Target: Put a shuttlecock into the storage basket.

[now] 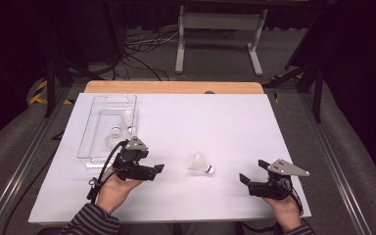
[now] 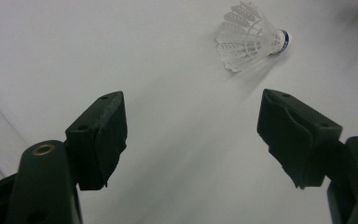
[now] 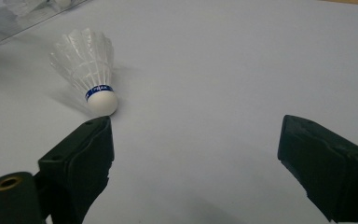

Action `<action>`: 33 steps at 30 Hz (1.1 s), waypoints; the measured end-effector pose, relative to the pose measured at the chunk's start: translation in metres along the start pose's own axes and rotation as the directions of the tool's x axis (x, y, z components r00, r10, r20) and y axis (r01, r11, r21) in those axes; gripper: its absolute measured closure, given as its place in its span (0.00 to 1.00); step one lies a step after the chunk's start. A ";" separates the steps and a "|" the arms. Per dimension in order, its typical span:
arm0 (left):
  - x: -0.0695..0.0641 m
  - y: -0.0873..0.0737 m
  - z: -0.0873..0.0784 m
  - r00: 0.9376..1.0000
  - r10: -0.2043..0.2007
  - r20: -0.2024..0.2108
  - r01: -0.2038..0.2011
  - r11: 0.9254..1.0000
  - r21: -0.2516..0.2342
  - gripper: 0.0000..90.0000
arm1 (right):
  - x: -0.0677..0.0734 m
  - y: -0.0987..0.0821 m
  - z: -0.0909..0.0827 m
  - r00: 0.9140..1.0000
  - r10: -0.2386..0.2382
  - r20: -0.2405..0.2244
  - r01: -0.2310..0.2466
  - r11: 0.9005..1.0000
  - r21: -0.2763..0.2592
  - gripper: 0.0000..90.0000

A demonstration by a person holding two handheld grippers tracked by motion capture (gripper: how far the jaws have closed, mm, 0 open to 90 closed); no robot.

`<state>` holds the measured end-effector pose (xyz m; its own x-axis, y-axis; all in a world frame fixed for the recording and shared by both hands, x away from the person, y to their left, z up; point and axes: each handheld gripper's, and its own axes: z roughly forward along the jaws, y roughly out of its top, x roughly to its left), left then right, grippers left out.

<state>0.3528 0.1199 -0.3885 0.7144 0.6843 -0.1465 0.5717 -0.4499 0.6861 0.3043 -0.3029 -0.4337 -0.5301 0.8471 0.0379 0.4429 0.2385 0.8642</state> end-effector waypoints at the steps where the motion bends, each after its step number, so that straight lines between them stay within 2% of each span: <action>1: -0.001 0.001 0.001 1.000 -0.001 0.001 0.001 1.000 0.001 0.28 | 0.000 0.000 0.000 1.000 0.000 0.001 0.000 1.000 0.000 0.12; 15: -0.006 0.009 0.013 1.000 0.013 0.013 -0.013 1.000 0.026 0.29 | 0.000 0.000 0.000 1.000 0.003 0.000 -0.003 1.000 0.000 0.12; 22: -0.010 0.015 0.019 0.999 0.038 0.018 -0.039 0.998 0.050 0.31 | 0.000 0.000 0.000 1.000 0.004 -0.001 -0.004 1.000 0.000 0.12; 33: -0.014 0.020 0.029 0.998 0.050 0.036 -0.053 0.995 0.086 0.31 | 0.000 0.000 0.000 1.000 0.005 -0.001 -0.005 1.000 -0.001 0.12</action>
<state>0.3663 0.0847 -0.3932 0.7561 0.6397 -0.1381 0.5658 -0.5329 0.6292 0.3043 -0.3033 -0.4337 -0.5286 0.8478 0.0422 0.4450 0.2344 0.8643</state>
